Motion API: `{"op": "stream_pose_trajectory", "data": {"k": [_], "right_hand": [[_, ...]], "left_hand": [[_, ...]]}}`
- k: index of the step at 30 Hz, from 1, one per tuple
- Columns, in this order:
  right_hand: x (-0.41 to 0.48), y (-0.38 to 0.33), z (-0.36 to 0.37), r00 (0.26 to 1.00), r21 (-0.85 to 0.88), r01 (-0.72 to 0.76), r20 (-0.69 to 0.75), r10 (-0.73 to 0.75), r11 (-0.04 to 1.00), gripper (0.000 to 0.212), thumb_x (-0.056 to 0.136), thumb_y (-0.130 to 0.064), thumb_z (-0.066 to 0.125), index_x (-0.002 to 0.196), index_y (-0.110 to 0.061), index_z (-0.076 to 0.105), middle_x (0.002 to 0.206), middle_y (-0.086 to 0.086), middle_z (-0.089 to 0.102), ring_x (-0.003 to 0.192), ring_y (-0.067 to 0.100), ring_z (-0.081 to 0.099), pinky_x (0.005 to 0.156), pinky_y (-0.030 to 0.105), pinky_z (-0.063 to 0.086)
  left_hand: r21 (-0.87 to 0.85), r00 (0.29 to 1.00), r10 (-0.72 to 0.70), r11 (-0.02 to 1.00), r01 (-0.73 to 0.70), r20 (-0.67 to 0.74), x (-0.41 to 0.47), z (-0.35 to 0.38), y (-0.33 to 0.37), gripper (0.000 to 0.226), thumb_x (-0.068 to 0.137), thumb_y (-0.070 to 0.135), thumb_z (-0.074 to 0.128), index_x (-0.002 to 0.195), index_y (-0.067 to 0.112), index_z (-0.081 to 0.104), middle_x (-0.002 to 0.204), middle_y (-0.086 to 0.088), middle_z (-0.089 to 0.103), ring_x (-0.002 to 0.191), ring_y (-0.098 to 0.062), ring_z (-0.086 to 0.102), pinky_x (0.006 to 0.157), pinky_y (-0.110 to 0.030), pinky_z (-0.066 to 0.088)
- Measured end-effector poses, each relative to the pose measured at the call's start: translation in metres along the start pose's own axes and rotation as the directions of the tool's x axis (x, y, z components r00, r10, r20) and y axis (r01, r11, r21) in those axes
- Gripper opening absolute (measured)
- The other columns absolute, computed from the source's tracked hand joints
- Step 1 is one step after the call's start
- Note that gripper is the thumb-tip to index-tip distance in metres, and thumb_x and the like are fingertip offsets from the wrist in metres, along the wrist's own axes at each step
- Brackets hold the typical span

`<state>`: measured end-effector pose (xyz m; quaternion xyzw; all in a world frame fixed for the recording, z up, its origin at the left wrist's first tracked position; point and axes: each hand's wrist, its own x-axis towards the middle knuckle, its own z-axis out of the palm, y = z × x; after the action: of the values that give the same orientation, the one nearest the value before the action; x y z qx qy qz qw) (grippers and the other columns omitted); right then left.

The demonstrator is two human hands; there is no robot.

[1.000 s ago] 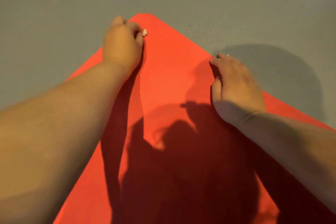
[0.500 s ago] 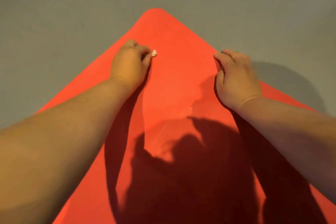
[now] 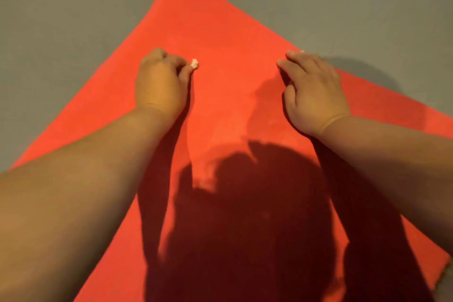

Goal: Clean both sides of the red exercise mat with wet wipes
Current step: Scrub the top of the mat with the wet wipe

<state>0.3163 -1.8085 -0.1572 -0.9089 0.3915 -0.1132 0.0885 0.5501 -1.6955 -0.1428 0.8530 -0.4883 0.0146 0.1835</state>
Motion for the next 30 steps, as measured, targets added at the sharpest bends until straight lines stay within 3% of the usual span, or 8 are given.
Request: {"op": "stream_pose_trajectory", "data": {"k": [3, 7, 10, 14, 17, 19, 24, 30], "right_hand": [[-0.001, 0.001, 0.000, 1.000, 0.002, 0.007, -0.008, -0.007, 1.000, 0.056, 0.077, -0.026, 0.035, 0.129, -0.015, 0.056, 0.138, 0.008, 0.050, 0.129, 0.029, 0.044, 0.109, 0.043, 0.032], [0.001, 0.001, -0.001, 1.000, 0.040, 0.012, -0.005, -0.012, 0.999, 0.058, 0.077, -0.026, 0.033, 0.128, -0.013, 0.057, 0.137, 0.010, 0.052, 0.128, 0.031, 0.045, 0.108, 0.046, 0.034], [0.001, 0.003, 0.000, 1.000, 0.070, 0.027, 0.001, -0.027, 0.997, 0.058, 0.077, -0.023, 0.031, 0.127, -0.010, 0.058, 0.136, 0.013, 0.052, 0.128, 0.033, 0.045, 0.109, 0.046, 0.033], [-0.004, 0.006, -0.004, 1.000, 0.109, 0.020, 0.001, -0.020, 0.994, 0.053, 0.080, -0.018, 0.033, 0.123, -0.007, 0.061, 0.136, 0.015, 0.053, 0.129, 0.033, 0.045, 0.111, 0.043, 0.032], [-0.021, 0.014, -0.006, 1.000, 0.111, 0.011, -0.010, -0.010, 0.994, 0.057, 0.079, -0.021, 0.029, 0.124, -0.007, 0.060, 0.137, 0.015, 0.052, 0.128, 0.033, 0.046, 0.111, 0.041, 0.031], [-0.030, 0.016, -0.008, 1.000, 0.117, 0.006, -0.016, -0.004, 0.993, 0.055, 0.079, -0.019, 0.031, 0.123, -0.006, 0.061, 0.136, 0.015, 0.053, 0.127, 0.032, 0.047, 0.111, 0.039, 0.031], [-0.034, 0.007, -0.020, 0.984, 0.248, -0.114, -0.107, 0.144, 0.962, 0.037, 0.088, -0.018, 0.042, 0.113, -0.009, 0.068, 0.125, 0.013, 0.061, 0.120, 0.030, 0.051, 0.106, 0.032, 0.032], [-0.063, -0.033, -0.007, 0.997, 0.230, -0.013, -0.077, 0.031, 0.973, 0.030, 0.080, -0.035, 0.063, 0.097, -0.013, 0.075, 0.102, 0.011, 0.064, 0.093, 0.035, 0.057, 0.087, 0.034, 0.040]], "left_hand": [[-0.106, 0.989, -0.138, 0.984, 0.143, 0.053, -0.026, 0.009, 0.044, 0.021, 0.092, 0.023, 0.056, 0.098, 0.010, 0.072, 0.098, -0.016, 0.058, 0.093, -0.034, 0.056, 0.079, -0.038, 0.036], [-0.338, 0.868, 0.406, 0.890, -0.306, 0.284, -0.099, 0.014, 0.110, 0.043, 0.092, 0.040, 0.032, 0.089, 0.017, 0.068, 0.092, -0.004, 0.059, 0.087, -0.027, 0.058, 0.071, -0.036, 0.045], [-0.345, 0.764, 0.583, 0.802, -0.488, 0.276, -0.083, 0.013, 0.089, 0.028, 0.092, 0.027, 0.048, 0.084, 0.012, 0.070, 0.084, -0.010, 0.059, 0.079, -0.032, 0.058, 0.068, -0.040, 0.048], [-0.066, 0.974, 0.208, 0.977, -0.203, 0.085, -0.023, 0.000, 0.023, 0.022, 0.091, 0.025, 0.057, 0.093, 0.008, 0.072, 0.091, -0.017, 0.060, 0.089, -0.037, 0.057, 0.077, -0.039, 0.040], [-0.092, 0.981, -0.182, 0.978, 0.188, 0.067, -0.028, 0.002, 0.030, 0.019, 0.092, 0.019, 0.057, 0.100, 0.009, 0.071, 0.103, -0.017, 0.058, 0.095, -0.034, 0.057, 0.081, -0.035, 0.035], [-0.166, 0.982, -0.162, 0.970, 0.176, 0.095, -0.050, 0.011, 0.066, 0.017, 0.090, 0.018, 0.058, 0.097, 0.010, 0.072, 0.101, -0.015, 0.060, 0.092, -0.034, 0.058, 0.080, -0.035, 0.036], [-0.509, 0.937, 0.313, 0.838, -0.196, 0.154, -0.099, 0.011, 0.134, 0.020, 0.091, 0.018, 0.056, 0.082, 0.012, 0.072, 0.079, -0.002, 0.065, 0.083, -0.024, 0.059, 0.075, -0.028, 0.038], [-0.246, 0.993, 0.067, 0.968, -0.042, 0.094, -0.077, 0.000, 0.065, 0.041, 0.089, 0.023, 0.043, 0.122, 0.010, 0.062, 0.126, -0.012, 0.060, 0.117, -0.028, 0.052, 0.102, -0.031, 0.034]]}}
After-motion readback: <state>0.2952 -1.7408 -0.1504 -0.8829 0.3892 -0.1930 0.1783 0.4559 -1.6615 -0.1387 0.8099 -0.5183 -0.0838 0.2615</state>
